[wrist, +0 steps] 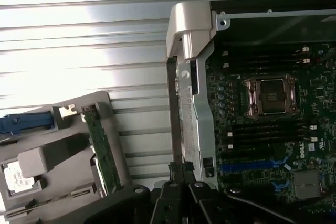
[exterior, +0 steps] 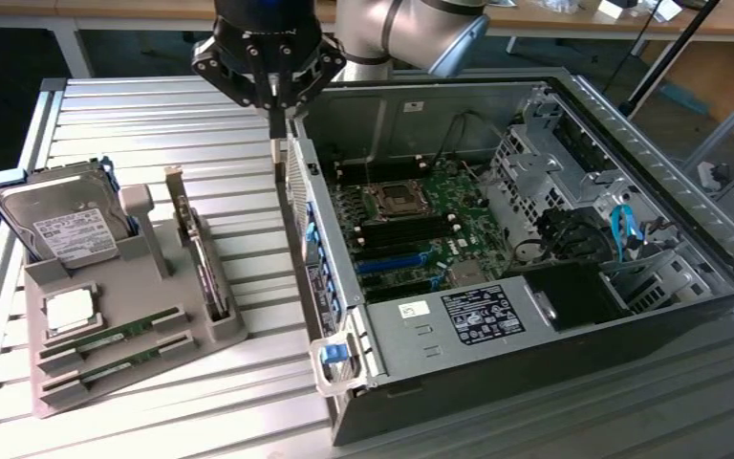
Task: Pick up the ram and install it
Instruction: 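Reach for the ram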
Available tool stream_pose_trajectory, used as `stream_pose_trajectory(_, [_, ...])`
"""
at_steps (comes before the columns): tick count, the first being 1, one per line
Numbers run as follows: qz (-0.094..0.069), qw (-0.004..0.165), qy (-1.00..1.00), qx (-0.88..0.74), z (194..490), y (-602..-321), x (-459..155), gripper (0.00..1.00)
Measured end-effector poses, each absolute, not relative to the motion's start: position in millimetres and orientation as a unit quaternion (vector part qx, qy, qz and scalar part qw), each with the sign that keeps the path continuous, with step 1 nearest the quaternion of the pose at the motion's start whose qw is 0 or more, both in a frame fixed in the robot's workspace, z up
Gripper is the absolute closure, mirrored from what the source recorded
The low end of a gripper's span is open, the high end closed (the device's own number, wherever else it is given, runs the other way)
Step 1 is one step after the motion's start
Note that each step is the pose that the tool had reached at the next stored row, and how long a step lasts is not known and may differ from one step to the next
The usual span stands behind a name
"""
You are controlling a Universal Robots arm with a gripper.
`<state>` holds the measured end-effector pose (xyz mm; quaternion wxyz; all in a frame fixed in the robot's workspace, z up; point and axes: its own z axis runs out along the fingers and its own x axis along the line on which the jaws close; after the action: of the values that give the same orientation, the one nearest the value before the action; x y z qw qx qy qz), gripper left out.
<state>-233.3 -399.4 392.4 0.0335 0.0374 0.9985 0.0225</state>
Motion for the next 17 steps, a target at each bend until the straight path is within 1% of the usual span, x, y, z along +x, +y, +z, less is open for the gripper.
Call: stream_pose_trajectory(17, [0.022, 0.034, 0.998, 0.037, 392, -400, -282, 0.89])
